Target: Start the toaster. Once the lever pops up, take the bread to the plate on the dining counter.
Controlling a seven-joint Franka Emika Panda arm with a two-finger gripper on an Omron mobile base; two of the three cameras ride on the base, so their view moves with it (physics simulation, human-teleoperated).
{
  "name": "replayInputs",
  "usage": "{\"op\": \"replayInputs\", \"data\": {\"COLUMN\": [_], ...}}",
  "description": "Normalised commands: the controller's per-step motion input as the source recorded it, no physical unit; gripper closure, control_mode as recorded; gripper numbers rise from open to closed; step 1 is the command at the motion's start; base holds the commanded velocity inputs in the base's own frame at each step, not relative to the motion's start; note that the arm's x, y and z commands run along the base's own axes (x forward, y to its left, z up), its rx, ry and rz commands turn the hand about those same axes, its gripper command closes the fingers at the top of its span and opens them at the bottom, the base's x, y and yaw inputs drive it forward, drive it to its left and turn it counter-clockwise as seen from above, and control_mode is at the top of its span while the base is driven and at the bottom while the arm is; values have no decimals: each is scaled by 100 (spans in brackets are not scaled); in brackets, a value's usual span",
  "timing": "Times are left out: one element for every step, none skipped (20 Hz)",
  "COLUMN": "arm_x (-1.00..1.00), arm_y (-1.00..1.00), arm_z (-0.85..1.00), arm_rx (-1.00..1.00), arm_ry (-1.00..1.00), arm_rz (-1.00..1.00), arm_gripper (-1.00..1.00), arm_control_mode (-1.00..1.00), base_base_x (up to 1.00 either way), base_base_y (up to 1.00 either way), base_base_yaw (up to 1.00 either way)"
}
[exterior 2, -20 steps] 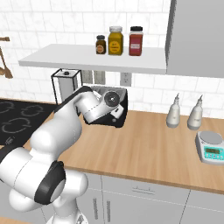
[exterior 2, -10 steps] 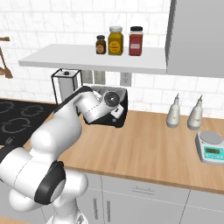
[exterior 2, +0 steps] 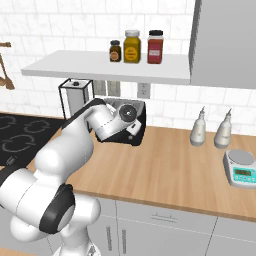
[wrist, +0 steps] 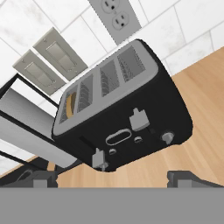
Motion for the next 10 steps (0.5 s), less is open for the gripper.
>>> {"op": "replayInputs", "data": {"arm_x": [0, 0, 0, 0, 0, 0, 0, 0, 0, 0], "arm_y": [0, 0, 0, 0, 0, 0, 0, 0, 0, 0], "arm_z": [0, 0, 0, 0, 0, 0, 0, 0, 0, 0], "arm_rx": [0, 0, 0, 0, 0, 0, 0, 0, 0, 0], "arm_ry": [0, 0, 0, 0, 0, 0, 0, 0, 0, 0], "arm_rz": [0, 0, 0, 0, 0, 0, 0, 0, 0, 0], "arm_gripper": [-100, -100, -100, -100, -100, -100, -100, -100, -100, -100], "arm_control_mode": [-100, -100, -100, -100, -100, -100, -100, -100, -100, -100], "base_base_x": [0, 0, 0, 0, 0, 0, 0, 0, 0, 0], "base_base_y": [0, 0, 0, 0, 0, 0, 0, 0, 0, 0], "base_base_yaw": [0, 0, 0, 0, 0, 0, 0, 0, 0, 0]}}
